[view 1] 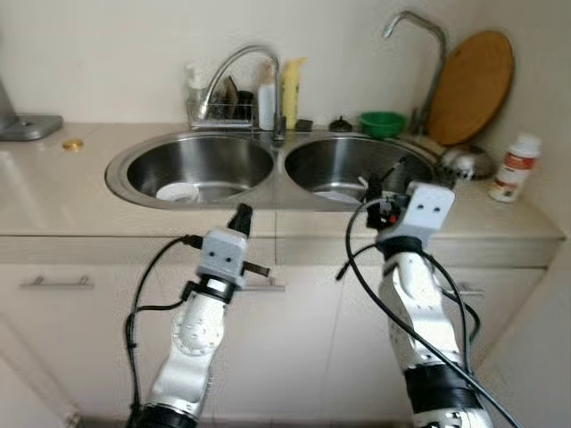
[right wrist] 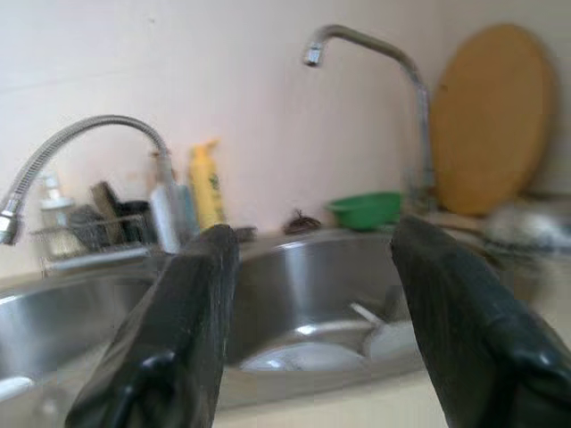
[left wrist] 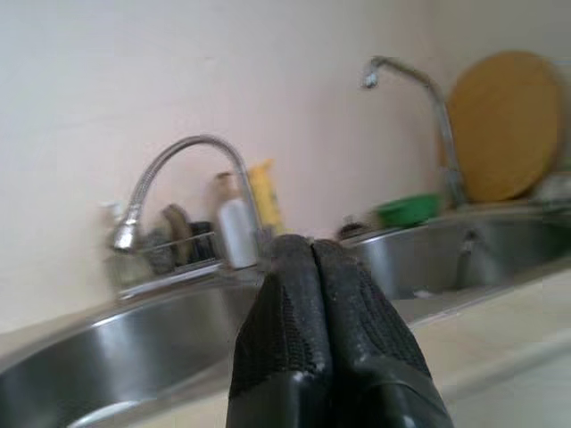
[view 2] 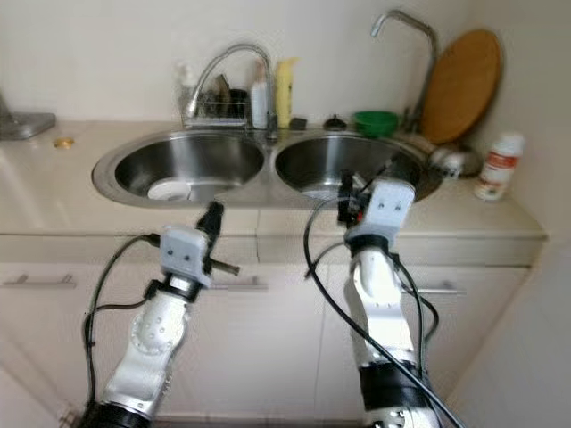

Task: Kitchen organization

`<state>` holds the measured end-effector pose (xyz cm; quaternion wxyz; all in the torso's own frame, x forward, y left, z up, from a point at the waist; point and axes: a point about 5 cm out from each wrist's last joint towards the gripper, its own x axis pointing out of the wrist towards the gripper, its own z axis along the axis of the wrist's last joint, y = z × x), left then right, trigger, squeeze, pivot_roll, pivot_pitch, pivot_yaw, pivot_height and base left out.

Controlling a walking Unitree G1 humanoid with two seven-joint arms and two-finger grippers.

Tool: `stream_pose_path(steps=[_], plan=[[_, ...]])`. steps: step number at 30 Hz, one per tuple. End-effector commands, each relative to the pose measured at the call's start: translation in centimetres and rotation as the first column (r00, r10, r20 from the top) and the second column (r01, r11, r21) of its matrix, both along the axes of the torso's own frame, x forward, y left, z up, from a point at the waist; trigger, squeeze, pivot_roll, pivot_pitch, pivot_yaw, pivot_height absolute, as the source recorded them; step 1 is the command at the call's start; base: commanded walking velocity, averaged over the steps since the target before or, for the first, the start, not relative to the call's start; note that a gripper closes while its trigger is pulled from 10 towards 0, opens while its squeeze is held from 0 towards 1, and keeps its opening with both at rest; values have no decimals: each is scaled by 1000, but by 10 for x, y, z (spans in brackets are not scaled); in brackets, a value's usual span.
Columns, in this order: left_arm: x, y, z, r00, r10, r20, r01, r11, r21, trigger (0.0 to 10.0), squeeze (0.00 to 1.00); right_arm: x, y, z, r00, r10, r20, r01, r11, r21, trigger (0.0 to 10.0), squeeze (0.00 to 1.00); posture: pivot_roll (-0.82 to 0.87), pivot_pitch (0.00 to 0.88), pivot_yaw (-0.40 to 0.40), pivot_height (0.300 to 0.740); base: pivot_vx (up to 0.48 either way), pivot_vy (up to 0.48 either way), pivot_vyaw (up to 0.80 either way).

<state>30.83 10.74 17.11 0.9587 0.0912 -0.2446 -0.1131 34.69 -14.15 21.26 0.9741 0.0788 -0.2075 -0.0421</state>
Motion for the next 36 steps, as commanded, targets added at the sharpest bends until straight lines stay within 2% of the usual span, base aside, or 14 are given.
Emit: stream_pose_path(steps=[1, 13, 15, 23, 36], plan=[[0, -2, 0, 1000, -12, 0, 12, 1000, 11, 10000, 0, -1, -1, 4, 1000, -5, 16, 5, 1000, 8, 10000, 0, 61, 0, -21, 740, 0, 0, 0], [1, -3, -1, 1000, -16, -7, 16, 1000, 5, 10000, 0, -1, 0, -2, 1000, -5, -12, 5, 1000, -6, 10000, 0, 57, 0, -19, 740, 0, 0, 0], [1, -3, -1, 1000, -16, -14, 16, 1000, 1, 10000, 0, -1, 0, -2, 1000, -4, -15, 4, 1000, -5, 10000, 0, 57, 0, -19, 740, 0, 0, -550], [1, -3, -4, 999, -20, -27, 20, 1000, -2, 10000, 0, -2, 1, -6, 999, 2, -32, -2, 1000, -17, 10000, 0, 55, 0, -19, 740, 0, 467, -800], [0, -2, -4, 1000, -23, -21, 23, 1000, 6, 10000, 0, -3, 0, -11, 999, -9, -52, 7, 999, -41, 10000, 0, 56, 0, -18, 740, 0, 0, -800]])
